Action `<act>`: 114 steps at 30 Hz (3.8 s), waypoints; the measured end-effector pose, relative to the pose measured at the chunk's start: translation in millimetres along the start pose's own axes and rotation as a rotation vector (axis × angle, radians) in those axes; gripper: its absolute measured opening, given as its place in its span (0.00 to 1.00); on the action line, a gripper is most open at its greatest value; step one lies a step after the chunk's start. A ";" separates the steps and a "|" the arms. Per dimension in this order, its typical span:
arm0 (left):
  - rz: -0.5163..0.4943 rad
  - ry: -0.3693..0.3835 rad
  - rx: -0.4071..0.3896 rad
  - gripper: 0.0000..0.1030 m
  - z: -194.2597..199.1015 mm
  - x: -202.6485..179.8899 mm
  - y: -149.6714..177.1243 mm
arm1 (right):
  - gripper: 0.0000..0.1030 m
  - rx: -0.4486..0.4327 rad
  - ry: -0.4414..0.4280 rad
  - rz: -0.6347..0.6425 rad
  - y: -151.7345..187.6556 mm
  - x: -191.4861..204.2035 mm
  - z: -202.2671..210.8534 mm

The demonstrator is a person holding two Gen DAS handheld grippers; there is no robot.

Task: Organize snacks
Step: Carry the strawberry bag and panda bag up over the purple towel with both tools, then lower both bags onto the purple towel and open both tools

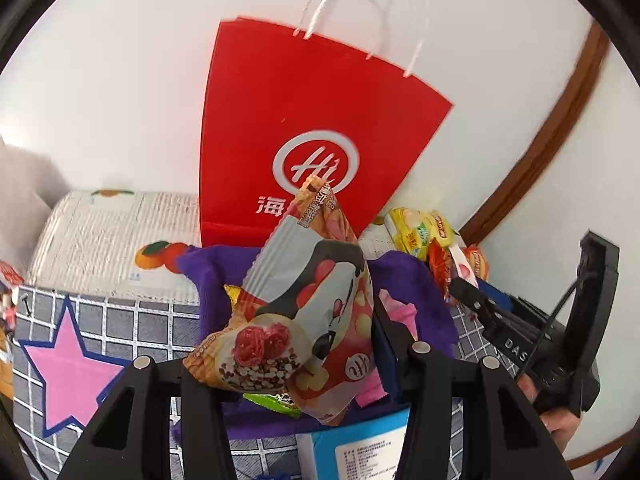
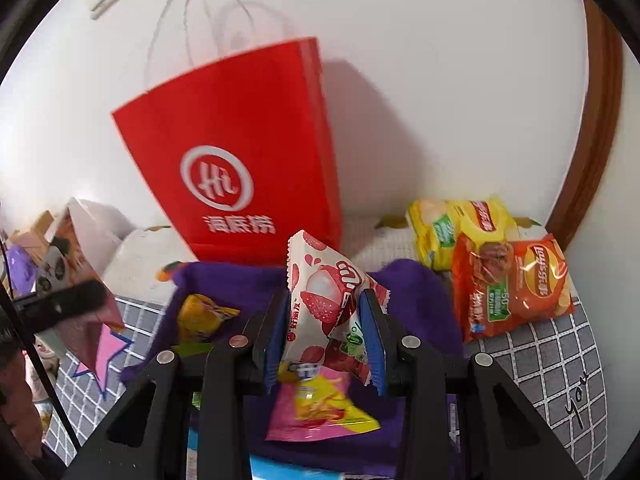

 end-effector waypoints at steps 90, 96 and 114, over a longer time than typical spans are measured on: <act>-0.146 -0.161 0.237 0.45 -91.7 -25.3 38.4 | 0.59 0.128 0.075 -0.052 8.4 -31.1 -10.0; -0.126 -0.168 0.263 0.46 -94.9 -17.7 37.9 | 0.59 0.137 0.083 -0.022 10.5 -23.5 -13.6; -0.066 -0.116 0.163 0.56 -53.4 -16.4 19.2 | 0.59 0.083 0.034 0.066 10.4 2.7 2.7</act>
Point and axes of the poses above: each gripper's, at about its wrist camera, not at the fingertips, and z roughly against the way its jaws point, x to its left, y to its underside, the point moved 3 cm from there along -z, roughly the way its jaws point, and after that the axes turned 3 degrees about y, right-handed, at the moved point
